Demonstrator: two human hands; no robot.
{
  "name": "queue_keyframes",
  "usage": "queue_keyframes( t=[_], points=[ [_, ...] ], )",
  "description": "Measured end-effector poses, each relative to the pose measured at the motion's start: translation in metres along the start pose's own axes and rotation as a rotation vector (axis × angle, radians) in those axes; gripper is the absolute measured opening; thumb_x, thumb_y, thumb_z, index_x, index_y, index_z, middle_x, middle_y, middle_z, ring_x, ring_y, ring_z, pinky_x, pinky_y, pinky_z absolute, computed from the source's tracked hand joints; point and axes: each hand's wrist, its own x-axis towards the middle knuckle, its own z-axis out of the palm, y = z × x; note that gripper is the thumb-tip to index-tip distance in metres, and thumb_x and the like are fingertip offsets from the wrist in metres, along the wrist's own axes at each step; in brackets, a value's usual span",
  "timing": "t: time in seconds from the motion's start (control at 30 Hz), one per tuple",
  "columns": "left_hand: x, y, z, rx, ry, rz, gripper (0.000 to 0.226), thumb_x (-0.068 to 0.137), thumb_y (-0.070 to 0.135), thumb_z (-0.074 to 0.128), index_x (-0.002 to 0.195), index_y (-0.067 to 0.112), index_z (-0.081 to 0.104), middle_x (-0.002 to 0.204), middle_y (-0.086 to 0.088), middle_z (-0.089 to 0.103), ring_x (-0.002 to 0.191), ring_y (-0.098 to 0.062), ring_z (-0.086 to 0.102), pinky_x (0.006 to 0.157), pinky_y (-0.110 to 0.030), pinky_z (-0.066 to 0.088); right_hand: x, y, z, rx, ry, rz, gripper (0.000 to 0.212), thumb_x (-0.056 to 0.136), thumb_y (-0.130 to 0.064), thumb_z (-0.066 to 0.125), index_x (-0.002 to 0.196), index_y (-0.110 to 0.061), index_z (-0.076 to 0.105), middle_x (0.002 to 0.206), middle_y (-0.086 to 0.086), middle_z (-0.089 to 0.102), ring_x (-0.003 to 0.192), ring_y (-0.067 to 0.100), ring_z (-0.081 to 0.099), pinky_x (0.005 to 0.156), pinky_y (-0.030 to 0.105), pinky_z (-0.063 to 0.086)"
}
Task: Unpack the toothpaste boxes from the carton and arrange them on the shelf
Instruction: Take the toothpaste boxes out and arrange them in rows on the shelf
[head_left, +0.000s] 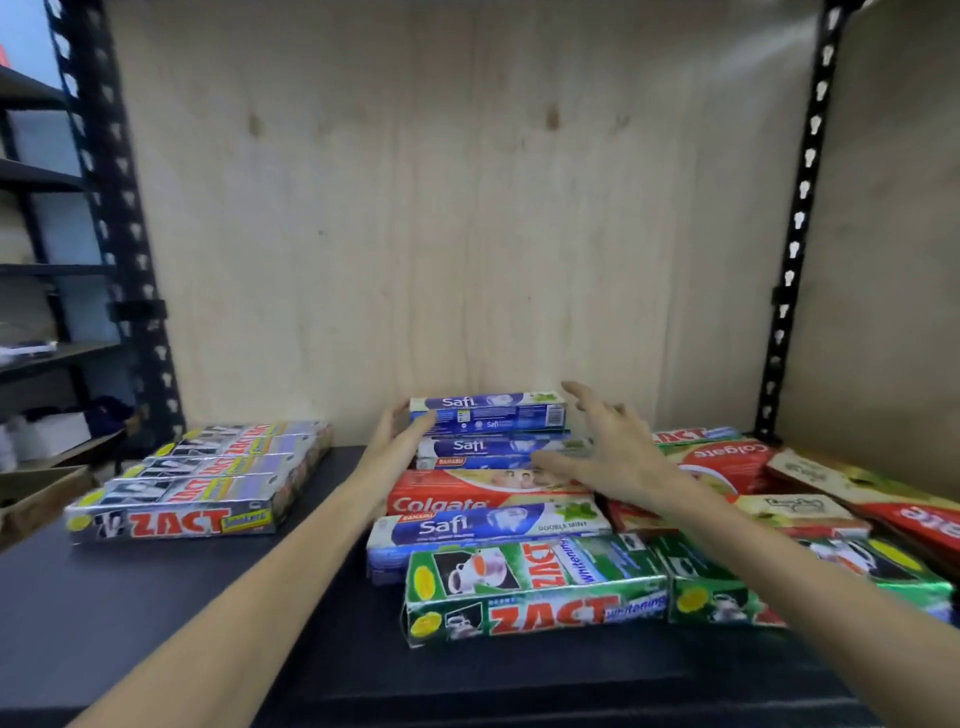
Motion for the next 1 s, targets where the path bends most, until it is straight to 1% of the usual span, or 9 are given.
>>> queue_keyframes(
  t=[0.07,0.17,0.23,0.3,0.4,0.47,0.6,0.87,1.0],
  points=[
    [0.009,-0.001,0.007,-0.028,-0.008,-0.023,0.038,0.097,0.022,0.064,0.127,0.027,0.042,0.097,-0.002,0.067,0.061,-0.008,0.072,0.048,-0.021,0.054,0.008,0.02,-0.008,-0.096,-0.064,0.022,0.105,0.075,-0.078,0.064,0.157,-0.037,0.014,0.153,0.005,0.046,0.14,0.035,0.035,0.112,0.047,0.029],
    [0.014,-0.005,0.014,0.057,-0.061,-0.036,0.048,0.095,0.021,0.067,0.13,0.031,0.036,0.109,-0.008,0.067,0.075,-0.019,0.074,0.059,-0.031,0.059,0.015,0.044,-0.018,-0.165,-0.139,0.047,0.112,0.064,-0.092,0.055,0.155,-0.047,0.01,0.151,0.007,0.048,0.14,0.034,0.032,0.111,0.048,0.025],
    [0.011,-0.007,0.017,0.121,-0.096,-0.039,0.049,0.094,0.023,0.068,0.128,0.037,0.036,0.112,-0.01,0.067,0.078,-0.024,0.075,0.06,-0.034,0.06,0.018,0.054,-0.023,-0.155,-0.181,0.056,0.114,0.059,-0.097,0.052,0.154,-0.051,0.009,0.151,0.008,0.048,0.139,0.032,0.031,0.109,0.046,0.024],
    [0.009,-0.007,0.019,0.146,-0.113,-0.023,0.051,0.095,0.023,0.067,0.128,0.044,0.033,0.113,-0.008,0.068,0.08,-0.025,0.075,0.063,-0.036,0.06,0.02,0.061,-0.025,-0.144,-0.207,0.052,0.115,0.056,-0.1,0.049,0.153,-0.055,0.006,0.151,0.006,0.047,0.139,0.031,0.032,0.107,0.045,0.025],
    [0.007,-0.006,0.023,0.221,-0.144,0.041,0.072,0.098,0.023,0.064,0.149,0.048,0.02,0.112,0.003,0.068,0.084,-0.022,0.076,0.064,-0.033,0.06,0.023,0.069,-0.024,-0.126,-0.214,0.027,0.114,0.056,-0.101,0.047,0.152,-0.058,0.002,0.153,0.003,0.047,0.139,0.031,0.035,0.107,0.047,0.026],
    [0.007,-0.005,0.027,0.242,-0.169,0.07,0.08,0.099,0.023,0.062,0.153,0.051,0.01,0.113,0.007,0.066,0.085,-0.02,0.076,0.063,-0.031,0.06,0.025,0.071,-0.026,-0.121,-0.224,0.022,0.113,0.056,-0.1,0.046,0.151,-0.059,-0.001,0.154,0.003,0.047,0.14,0.031,0.037,0.108,0.047,0.025],
    [0.007,-0.005,0.033,0.27,-0.227,0.092,0.076,0.101,0.024,0.058,0.152,0.054,0.011,0.121,0.003,0.064,0.091,-0.023,0.076,0.071,-0.038,0.062,0.027,0.075,-0.027,-0.108,-0.267,0.028,0.11,0.059,-0.099,0.046,0.15,-0.06,-0.002,0.152,0.003,0.049,0.14,0.032,0.04,0.11,0.049,0.023],
    [0.01,-0.008,0.041,0.306,-0.244,0.058,0.063,0.104,0.027,0.052,0.152,0.049,0.019,0.113,0.005,0.067,0.084,-0.014,0.076,0.06,-0.027,0.059,0.034,0.082,-0.031,-0.087,-0.345,0.019,0.108,0.06,-0.099,0.048,0.151,-0.06,0.003,0.155,0.001,0.046,0.144,0.027,0.04,0.114,0.051,0.019],
    [0.012,-0.011,0.055,0.284,-0.265,0.05,0.065,0.103,0.025,0.052,0.153,0.047,0.017,0.114,0.002,0.069,0.085,-0.017,0.076,0.061,-0.028,0.06,0.029,0.092,-0.038,-0.063,-0.314,0.039,0.108,0.062,-0.095,0.051,0.153,-0.056,0.006,0.152,-0.001,0.049,0.142,0.028,0.043,0.115,0.052,0.019]
  ],
)
